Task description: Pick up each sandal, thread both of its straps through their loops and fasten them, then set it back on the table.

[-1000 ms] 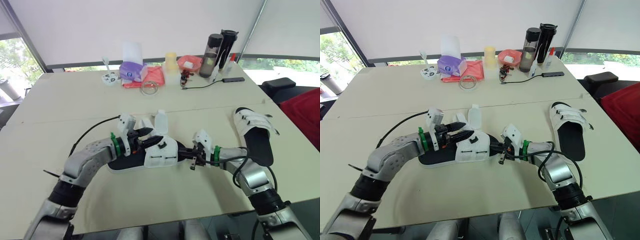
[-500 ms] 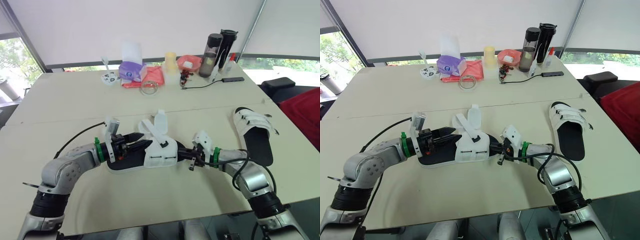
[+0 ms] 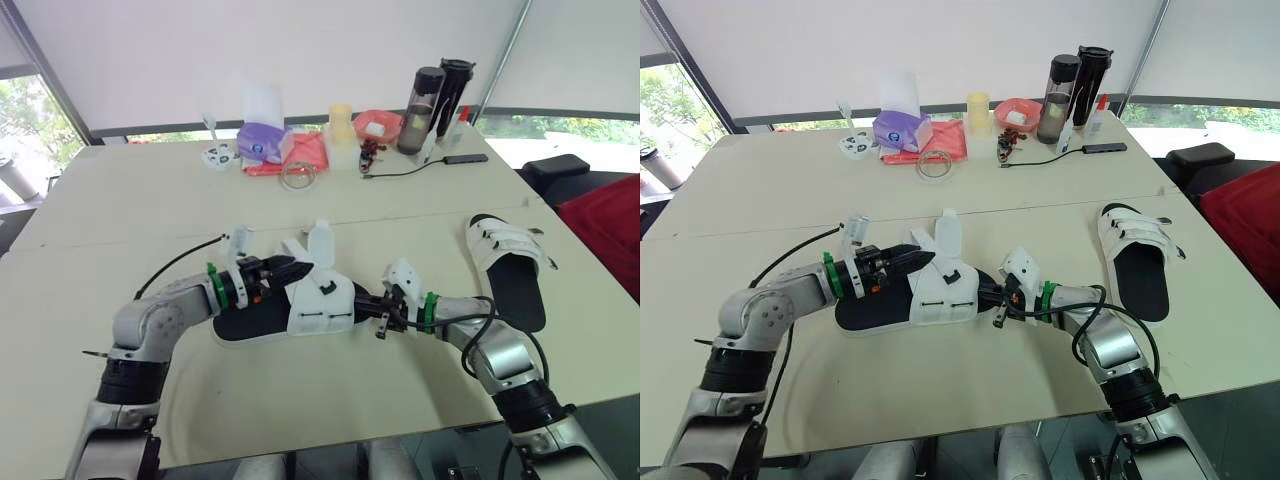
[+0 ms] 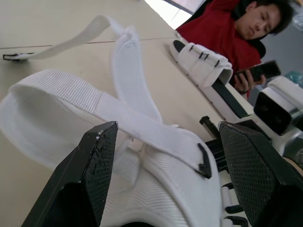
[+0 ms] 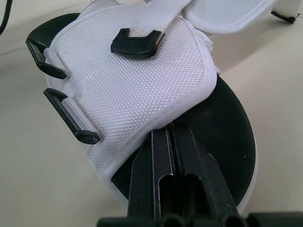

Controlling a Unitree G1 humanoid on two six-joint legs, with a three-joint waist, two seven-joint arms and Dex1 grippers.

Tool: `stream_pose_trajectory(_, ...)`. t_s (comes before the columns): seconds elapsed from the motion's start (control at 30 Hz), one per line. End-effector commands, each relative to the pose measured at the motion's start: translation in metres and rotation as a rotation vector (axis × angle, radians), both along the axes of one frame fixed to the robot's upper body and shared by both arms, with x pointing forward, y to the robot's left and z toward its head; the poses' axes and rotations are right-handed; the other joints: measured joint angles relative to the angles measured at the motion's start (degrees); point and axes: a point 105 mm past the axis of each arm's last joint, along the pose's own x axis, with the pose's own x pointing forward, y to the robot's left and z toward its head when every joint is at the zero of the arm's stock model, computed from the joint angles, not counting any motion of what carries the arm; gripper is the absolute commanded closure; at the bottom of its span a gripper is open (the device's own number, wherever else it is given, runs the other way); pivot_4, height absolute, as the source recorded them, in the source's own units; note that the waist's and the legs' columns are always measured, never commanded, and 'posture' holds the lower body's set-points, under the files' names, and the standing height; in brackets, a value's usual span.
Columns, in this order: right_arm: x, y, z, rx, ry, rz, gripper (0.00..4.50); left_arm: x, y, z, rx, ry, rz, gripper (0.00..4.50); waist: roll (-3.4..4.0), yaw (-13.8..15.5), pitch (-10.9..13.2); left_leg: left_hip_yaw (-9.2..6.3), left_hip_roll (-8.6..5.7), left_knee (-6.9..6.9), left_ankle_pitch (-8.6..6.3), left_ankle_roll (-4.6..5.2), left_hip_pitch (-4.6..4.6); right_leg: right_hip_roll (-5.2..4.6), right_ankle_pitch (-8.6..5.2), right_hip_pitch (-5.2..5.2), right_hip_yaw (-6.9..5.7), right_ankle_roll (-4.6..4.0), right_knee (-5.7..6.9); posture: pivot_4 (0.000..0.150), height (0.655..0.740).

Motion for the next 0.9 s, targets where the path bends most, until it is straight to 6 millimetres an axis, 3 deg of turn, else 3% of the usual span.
stream_pose_trajectory(0.03, -0.004, -0.003, -0.022, -0.053, 0.066, -0.033, 4.50, 0.001, 0.000, 0.007, 0.006, -0.023, -0.020, 1.00, 0.00, 0.0, 0.0, 0.00, 0.00, 0.00, 0.00, 0.00, 0.00, 0.00, 0.00, 0.00, 0.00, 0.00, -0.02, 0.150, 0.7400)
stream_pose_trajectory(0.33, -0.006, 0.000, -0.023, -0.048, 0.067, -0.032, 4.50, -0.001, 0.007, 0.005, -0.004, 0.007, 0.006, 1.00, 0.00, 0.0, 0.0, -0.01, 0.00, -0.14, -0.01, -0.01, -0.01, -0.01, 0.01, 0.03, -0.01, 0.00, -0.23, 0.150, 0.7400)
stream_pose_trajectory(0.73, -0.004, 0.006, -0.022, -0.046, 0.060, -0.018, 4.50, 0.021, -0.021, 0.006, -0.049, 0.037, 0.031, 1.00, -0.02, 0.0, 0.0, -0.01, 0.01, -0.14, 0.00, -0.01, -0.01, 0.02, 0.03, 0.06, -0.03, 0.00, -0.27, 0.150, 0.7400)
stream_pose_trajectory(0.9, -0.003, 0.004, -0.023, -0.050, 0.053, -0.026, 4.50, 0.016, -0.032, 0.015, -0.086, 0.014, -0.030, 1.00, -0.03, 0.1, 0.0, -0.01, 0.00, -0.15, -0.01, -0.01, -0.01, 0.02, 0.04, 0.08, -0.06, 0.01, -0.31, 0.150, 0.7400)
